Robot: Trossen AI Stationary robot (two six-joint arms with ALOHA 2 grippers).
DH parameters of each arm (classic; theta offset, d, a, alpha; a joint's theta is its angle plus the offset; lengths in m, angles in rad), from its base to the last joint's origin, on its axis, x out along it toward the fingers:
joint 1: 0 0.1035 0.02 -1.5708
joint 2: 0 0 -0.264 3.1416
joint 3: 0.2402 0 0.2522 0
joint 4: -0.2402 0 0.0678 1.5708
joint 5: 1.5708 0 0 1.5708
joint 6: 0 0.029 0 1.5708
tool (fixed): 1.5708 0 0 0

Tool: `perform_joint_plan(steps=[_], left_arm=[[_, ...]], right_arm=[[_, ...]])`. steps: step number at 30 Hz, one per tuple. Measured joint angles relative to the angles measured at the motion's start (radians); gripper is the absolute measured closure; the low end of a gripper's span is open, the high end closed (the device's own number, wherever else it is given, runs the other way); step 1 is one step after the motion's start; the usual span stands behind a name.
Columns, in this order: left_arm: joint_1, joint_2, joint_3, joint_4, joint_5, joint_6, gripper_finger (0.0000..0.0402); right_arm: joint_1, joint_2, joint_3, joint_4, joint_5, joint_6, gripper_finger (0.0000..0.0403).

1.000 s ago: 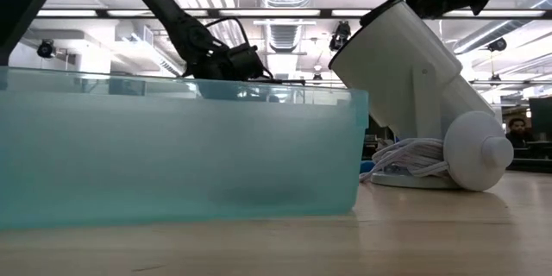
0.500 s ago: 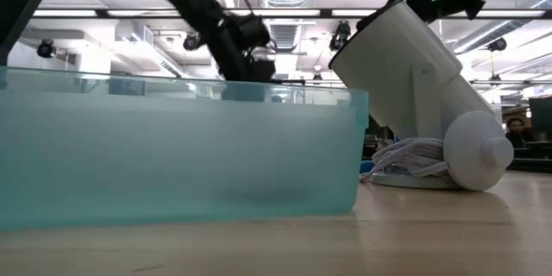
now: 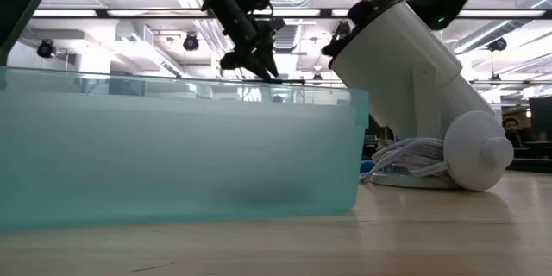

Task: Pick & Place School Supplies
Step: Put the yellow crayon box into the gray bin

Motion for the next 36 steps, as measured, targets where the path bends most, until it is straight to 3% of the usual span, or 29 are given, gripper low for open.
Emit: perform_joint_plan(steps=[5, 11, 15, 18, 21, 24, 29, 36], left_arm=[[0.029, 0.0, -0.009, -0.054, 0.109, -0.053, 0.029], [0.051, 0.0, -0.055, -0.141, 0.028, -0.099, 0.0294], [0.058, 0.0, -0.121, -0.164, 0.003, -0.118, 0.0294], [0.065, 0.0, -0.185, -0.16, 0.011, -0.131, 0.0293], [0.069, 0.0, -0.258, -0.089, 0.025, -0.132, 0.0294], [0.079, 0.0, -0.332, 0.008, 0.11, -0.122, 0.0296], [0.094, 0.0, -0.413, 0.152, 0.223, -0.12, 0.0297], [0.11, -0.059, -0.469, 0.209, 0.241, -0.058, 0.0298]], right_arm=[[-0.008, 0.185, 0.118, 0.001, -0.015, -0.022, 0.0346], [-0.007, 0.331, 0.214, 0.001, -0.032, -0.022, 0.0346], [0.001, 0.372, 0.236, 0.001, -0.062, -0.009, 0.0346], [0.013, 0.38, 0.235, 0.001, -0.021, 0.009, 0.0346], [0.031, 0.377, 0.228, 0.0, 0.068, 0.026, 0.0346], [0.047, 0.375, 0.226, 0.018, 0.102, 0.007, 0.0346], [0.066, 0.387, 0.226, 0.134, -0.042, -0.004, 0.0346], [0.08, 0.423, 0.224, 0.179, -0.046, 0.032, 0.0346]])
